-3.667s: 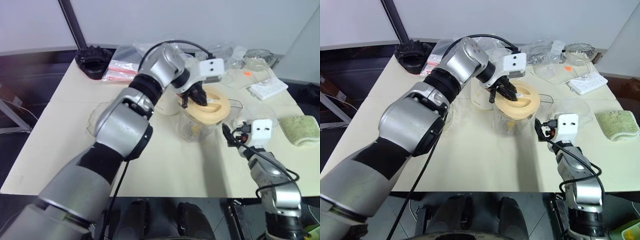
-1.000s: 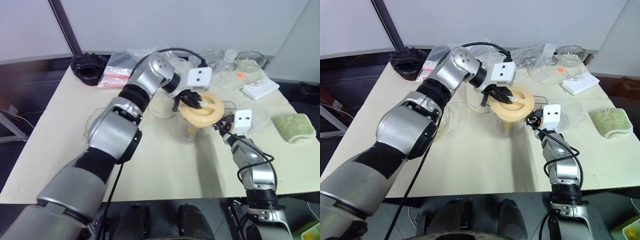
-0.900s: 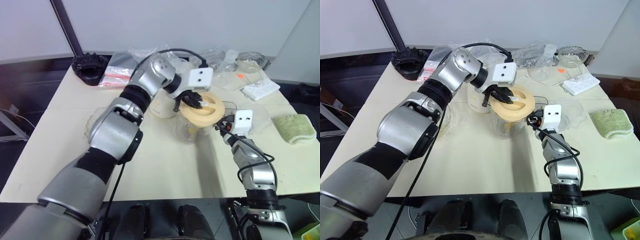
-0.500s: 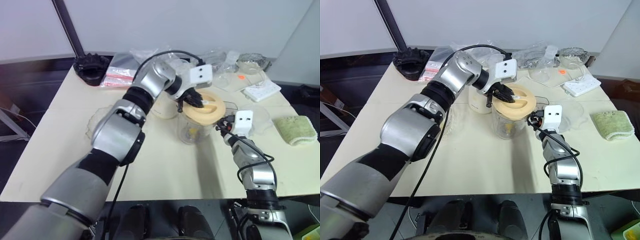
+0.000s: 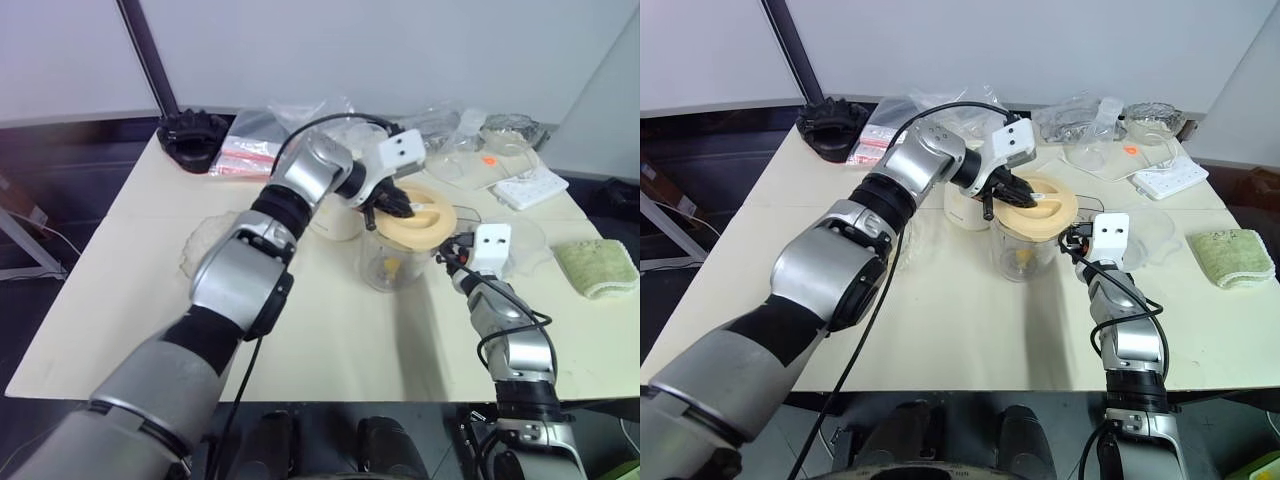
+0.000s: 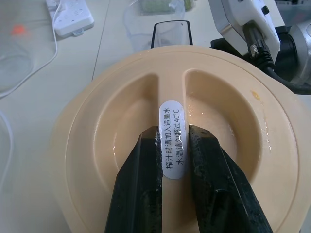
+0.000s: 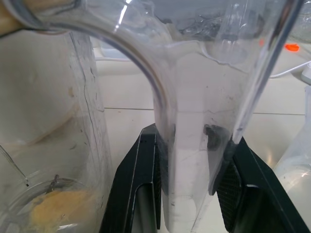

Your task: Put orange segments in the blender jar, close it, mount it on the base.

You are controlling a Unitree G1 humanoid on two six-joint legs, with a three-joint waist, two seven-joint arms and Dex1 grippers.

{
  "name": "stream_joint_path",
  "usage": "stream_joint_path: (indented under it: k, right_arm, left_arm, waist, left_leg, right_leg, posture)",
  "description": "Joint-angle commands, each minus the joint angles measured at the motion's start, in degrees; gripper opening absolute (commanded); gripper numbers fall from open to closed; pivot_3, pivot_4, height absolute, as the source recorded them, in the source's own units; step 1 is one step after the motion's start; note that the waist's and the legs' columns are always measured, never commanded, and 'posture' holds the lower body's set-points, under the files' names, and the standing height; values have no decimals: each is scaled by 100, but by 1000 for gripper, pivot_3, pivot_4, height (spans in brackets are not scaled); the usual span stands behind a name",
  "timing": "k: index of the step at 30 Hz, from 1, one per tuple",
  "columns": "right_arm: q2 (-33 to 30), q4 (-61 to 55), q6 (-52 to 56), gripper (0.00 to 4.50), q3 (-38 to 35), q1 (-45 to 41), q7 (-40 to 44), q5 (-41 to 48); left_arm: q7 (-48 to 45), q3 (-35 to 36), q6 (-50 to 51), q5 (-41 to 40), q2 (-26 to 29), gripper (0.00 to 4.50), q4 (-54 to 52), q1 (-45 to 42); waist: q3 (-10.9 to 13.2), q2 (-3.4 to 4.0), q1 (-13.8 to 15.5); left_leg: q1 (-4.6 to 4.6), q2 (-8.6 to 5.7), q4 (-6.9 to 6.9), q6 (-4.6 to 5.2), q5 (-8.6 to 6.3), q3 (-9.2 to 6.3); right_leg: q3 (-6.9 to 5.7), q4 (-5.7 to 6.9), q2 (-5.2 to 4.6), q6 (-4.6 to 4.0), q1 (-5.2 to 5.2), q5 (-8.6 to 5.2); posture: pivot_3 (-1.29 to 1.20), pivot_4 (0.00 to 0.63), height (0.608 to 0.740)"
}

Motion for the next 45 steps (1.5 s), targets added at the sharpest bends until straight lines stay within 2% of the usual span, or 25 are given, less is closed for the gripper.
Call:
stream_joint_path:
  k: [1, 5, 7, 9, 11, 15, 20, 28, 34, 38, 41, 43, 45]
  right_arm:
    - [-47, -304, -179, 890, 44, -132, 74, -100]
    - [-50, -304, -174, 890, 48, -130, 79, -106]
    - [-56, -310, -172, 890, 49, -119, 85, -108]
    - [-60, -318, -175, 890, 45, -99, 101, -118]
    - [-77, -322, -172, 890, 57, -82, 123, -149]
    - [-90, -316, -183, 890, 43, -56, 158, -160]
    - [-99, -239, -230, 890, 32, -65, 203, -171]
    - [-142, -91, -266, 890, 37, -138, 289, -180]
    - [-121, -111, -154, 890, -83, -224, 262, -73]
    - [-77, -431, 61, 890, -276, -239, 189, 162]
    - [-109, -689, 211, 890, -424, -205, 143, 284]
    - [-135, -876, 342, 890, -528, -212, 90, 360]
    - [-219, -1062, 508, 890, -585, -260, 43, 384]
  left_arm:
    - [367, -407, 402, 383, -204, 235, 640, 690]
    - [423, -429, 324, 414, -192, 235, 638, 673]
    - [356, -435, 264, 415, -172, 1326, 623, 620]
    - [285, -441, 221, 399, -152, 2278, 594, 554]
    - [206, -409, 147, 345, -97, 3234, 516, 387]
    - [-8, -192, 97, 86, 44, 3234, 297, -100]
    - [-166, 80, 121, -248, 296, 3234, 7, -734]
    - [-478, 403, 295, -736, 688, 3234, -442, -1487]
    - [-84, 652, 721, -993, 997, 3234, -559, -1735]
    - [267, 889, 1163, -1245, 1264, 3234, -887, -1466]
    - [581, 1163, 1387, -1554, 1455, 3234, -1679, -823]
    - [685, 1216, 1441, -1702, 1618, 3234, -2651, -55]
    - [716, 1318, 2197, -2013, 1858, 3234, -3915, 896]
  waist:
    - [-3, 0, 0]
    - [-7, -1, -1]
    - [-7, 1, -19]
    - [-2, -23, -50]
    - [-5, -17, -106]
    - [6, -14, -128]
    - [57, 9, -130]
    - [174, 8, -142]
    - [184, 15, -152]
    - [197, 20, -153]
    - [207, 27, -146]
    - [214, 29, -134]
    - [218, 34, -141]
  left_leg:
    - [0, 0, -2, 0, 0, -1]
    - [-2, 0, -4, 0, -1, -2]
    - [-4, 0, -4, 0, -1, -2]
    - [-14, 1, -8, 1, -1, -4]
    - [-22, 0, -18, 1, -1, -2]
    - [-28, -4, -69, 8, 4, 9]
    - [-109, -7, -71, 9, 23, 17]
    - [-113, -8, -77, 10, 23, 24]
    - [-112, -8, -76, 11, 24, 27]
    - [-109, -7, -72, 9, 25, 26]
    - [-109, -8, -71, 7, 27, 28]
    - [-114, -11, -72, -3, 33, 32]
    - [-123, -11, -81, -16, 41, 40]
  right_leg:
    - [0, 0, -1, 0, 0, 0]
    - [-1, -3, -7, -1, 0, -1]
    - [-2, -4, -9, -1, 0, -2]
    - [-4, -5, -11, -1, -11, -2]
    - [-4, -6, -12, -3, -25, 0]
    - [-8, -8, -13, -15, -42, 16]
    - [-9, 11, 17, 1, -140, 30]
    - [-8, 17, 20, 0, -149, 30]
    - [-7, 20, 22, 1, -149, 30]
    - [-3, 35, 25, 1, -152, 29]
    - [3, 54, 25, 0, -159, 29]
    - [13, 89, 23, 0, -183, 28]
    - [31, 102, 21, -2, -209, 29]
  posture:
    - [0, 150, 740]
    - [0, 150, 740]
    - [0, 150, 740]
    - [0, 150, 740]
    - [0, 150, 740]
    - [0, 150, 740]
    - [0, 150, 740]
    - [0, 150, 740]
    - [0, 150, 740]
    - [0, 150, 740]
    - [0, 150, 740]
    - [0, 150, 740]
    - [0, 150, 740]
